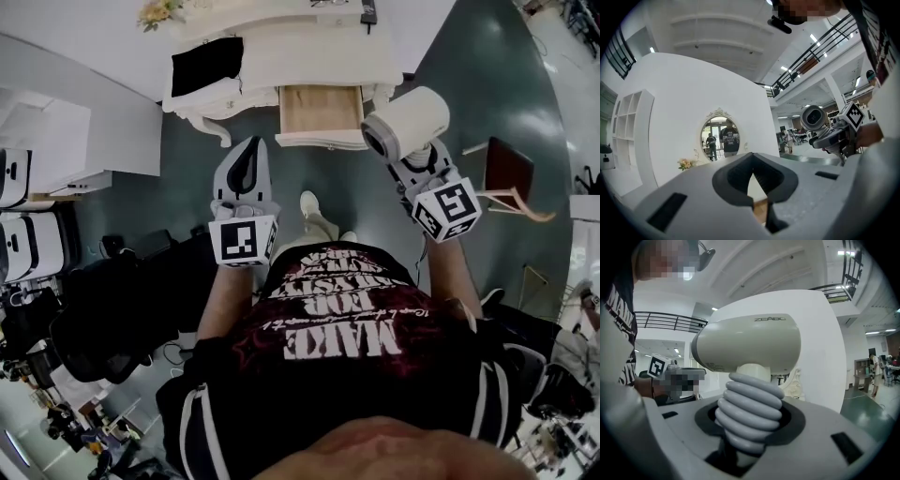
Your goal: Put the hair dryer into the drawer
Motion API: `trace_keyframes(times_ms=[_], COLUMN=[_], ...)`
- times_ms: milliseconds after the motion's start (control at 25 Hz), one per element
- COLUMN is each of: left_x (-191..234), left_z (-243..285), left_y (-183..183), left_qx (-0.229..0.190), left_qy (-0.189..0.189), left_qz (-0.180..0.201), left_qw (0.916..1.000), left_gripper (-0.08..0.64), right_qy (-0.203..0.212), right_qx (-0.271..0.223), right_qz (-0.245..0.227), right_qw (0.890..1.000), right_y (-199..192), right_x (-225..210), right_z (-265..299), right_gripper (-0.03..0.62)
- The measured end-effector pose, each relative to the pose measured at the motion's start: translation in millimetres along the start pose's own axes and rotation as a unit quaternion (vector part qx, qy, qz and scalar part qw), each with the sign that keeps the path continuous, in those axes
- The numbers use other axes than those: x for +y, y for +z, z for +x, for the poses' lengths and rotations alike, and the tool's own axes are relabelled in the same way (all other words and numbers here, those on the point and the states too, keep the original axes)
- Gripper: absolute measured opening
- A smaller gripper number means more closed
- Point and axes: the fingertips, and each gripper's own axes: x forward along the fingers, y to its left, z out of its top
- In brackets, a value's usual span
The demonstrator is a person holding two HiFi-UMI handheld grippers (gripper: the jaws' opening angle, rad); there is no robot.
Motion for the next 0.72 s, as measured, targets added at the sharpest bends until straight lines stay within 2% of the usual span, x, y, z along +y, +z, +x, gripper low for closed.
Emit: trace_keyframes(times_ms=[200, 440, 720], left_x=[12, 39, 58], left_z=[24, 51, 84], left_y=[-3, -15, -28], left_qx=[-0.004, 0.005, 0.014], left_qy=[-0.016, -0.011, -0.025], left_qz=[-0.006, -0.021, -0.020], left_qw=[0.9998, 0.9997, 0.9994], left_gripper=[0.002, 0.002, 0.002], right_qy=[-0.001, -0.005, -0.005], right_qx=[0.009, 0.014, 0.019], right_qz=[-0.006, -0.004, 0.000], right_qw=[1.000, 1.000, 1.000], right_y=[5, 10, 13], right_x=[-6, -19, -31], right_z=[20, 51, 86], right_gripper=[0.190, 0.189, 0.190])
